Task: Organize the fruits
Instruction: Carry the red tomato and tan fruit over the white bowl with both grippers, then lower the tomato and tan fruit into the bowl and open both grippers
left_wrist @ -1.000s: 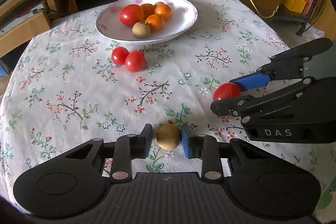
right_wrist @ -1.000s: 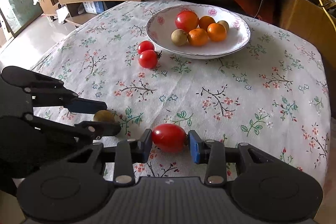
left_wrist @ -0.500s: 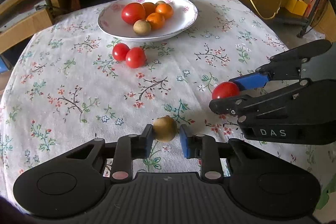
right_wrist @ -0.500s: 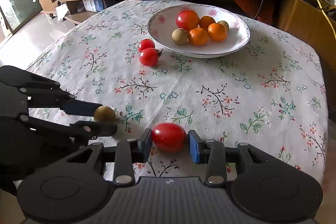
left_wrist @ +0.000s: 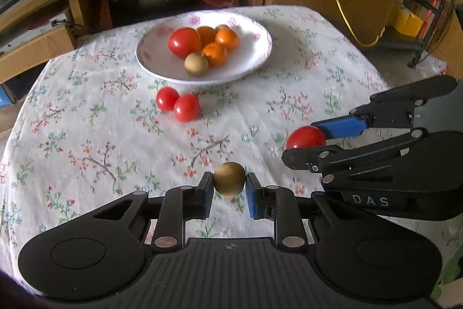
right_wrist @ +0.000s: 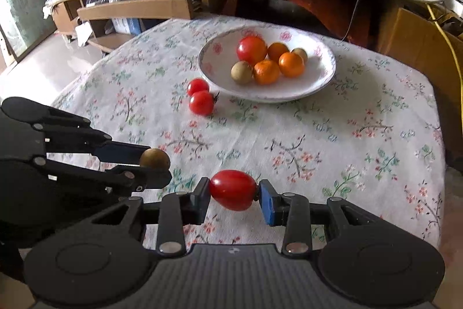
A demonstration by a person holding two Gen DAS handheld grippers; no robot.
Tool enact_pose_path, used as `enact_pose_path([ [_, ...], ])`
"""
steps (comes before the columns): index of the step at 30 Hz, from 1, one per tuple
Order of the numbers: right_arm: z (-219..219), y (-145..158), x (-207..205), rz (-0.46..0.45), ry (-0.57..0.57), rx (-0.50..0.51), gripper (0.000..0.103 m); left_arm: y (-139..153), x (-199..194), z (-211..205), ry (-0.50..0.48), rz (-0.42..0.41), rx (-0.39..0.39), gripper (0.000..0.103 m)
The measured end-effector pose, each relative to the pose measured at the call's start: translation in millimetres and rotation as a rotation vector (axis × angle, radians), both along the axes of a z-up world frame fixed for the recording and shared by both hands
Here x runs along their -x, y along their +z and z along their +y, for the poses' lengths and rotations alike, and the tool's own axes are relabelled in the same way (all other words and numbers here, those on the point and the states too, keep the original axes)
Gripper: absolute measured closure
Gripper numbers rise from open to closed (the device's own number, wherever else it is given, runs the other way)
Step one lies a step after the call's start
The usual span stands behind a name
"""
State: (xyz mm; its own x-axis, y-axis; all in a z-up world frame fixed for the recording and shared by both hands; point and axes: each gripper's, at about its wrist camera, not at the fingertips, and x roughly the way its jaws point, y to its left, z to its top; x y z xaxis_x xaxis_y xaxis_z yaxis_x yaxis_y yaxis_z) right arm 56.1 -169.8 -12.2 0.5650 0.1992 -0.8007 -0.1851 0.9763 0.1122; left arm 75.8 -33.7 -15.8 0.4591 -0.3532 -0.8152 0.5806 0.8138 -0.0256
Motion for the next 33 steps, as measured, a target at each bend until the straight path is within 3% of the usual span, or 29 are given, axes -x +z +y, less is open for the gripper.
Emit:
enact_pose_path([
  [16, -23, 29, -64, -0.099, -0.088, -0.017, 0.065, 32, -63, -22, 0.07, -0.093, 0.043, 0.074],
  [33, -34, 3, -120, -0.079, -0.115, -0.004, 0.065, 11, -115, -39, 0.121, -0.09, -0.008, 0.074],
])
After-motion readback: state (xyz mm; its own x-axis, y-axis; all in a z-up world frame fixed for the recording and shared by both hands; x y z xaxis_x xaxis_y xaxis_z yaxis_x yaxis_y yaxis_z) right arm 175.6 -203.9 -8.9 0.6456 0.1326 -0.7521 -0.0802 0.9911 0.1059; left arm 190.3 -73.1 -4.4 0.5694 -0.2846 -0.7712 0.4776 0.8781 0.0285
